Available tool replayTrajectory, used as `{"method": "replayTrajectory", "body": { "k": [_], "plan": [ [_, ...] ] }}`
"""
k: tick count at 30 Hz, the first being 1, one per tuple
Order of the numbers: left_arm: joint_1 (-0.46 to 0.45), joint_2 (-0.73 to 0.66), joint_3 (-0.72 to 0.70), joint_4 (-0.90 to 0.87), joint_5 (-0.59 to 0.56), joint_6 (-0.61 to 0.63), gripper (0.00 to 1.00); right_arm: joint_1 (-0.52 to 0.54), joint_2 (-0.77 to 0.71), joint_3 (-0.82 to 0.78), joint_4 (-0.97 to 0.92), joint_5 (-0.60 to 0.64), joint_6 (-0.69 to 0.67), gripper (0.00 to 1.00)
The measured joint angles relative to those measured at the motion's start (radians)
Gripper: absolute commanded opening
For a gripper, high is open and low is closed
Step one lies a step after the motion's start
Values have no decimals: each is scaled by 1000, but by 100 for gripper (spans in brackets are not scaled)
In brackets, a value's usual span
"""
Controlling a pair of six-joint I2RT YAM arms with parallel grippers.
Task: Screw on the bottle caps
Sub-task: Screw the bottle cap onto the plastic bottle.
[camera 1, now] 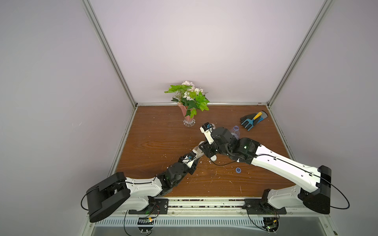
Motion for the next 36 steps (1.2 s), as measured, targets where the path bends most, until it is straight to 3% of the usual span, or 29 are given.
{"method": "replayTrajectory", "body": {
  "k": [3,7,13,19,22,28,31,36],
  "plan": [
    [0,-13,-5,1,23,2,41,0,-2,12,-14,2,-8,35],
    [15,-54,-8,-23,98,15,41,3,-30,16,-35,3,-55,52],
    [85,-100,-19,-102,288,35,41,5,-209,14,-54,-47,-273,90],
    [99,-172,-70,-161,484,115,44,5,-482,-68,13,-213,-568,91],
    [100,-203,-80,-180,590,163,44,5,-542,-126,11,-323,-737,91],
    [100,-257,-83,-229,734,235,44,9,-451,-168,-78,-441,-1044,83],
    [100,-261,-83,-240,770,256,44,9,-375,-168,-138,-454,-1160,74],
    [100,-241,-83,-252,805,277,44,18,-302,-143,-232,-458,-1292,70]
  ]
}}
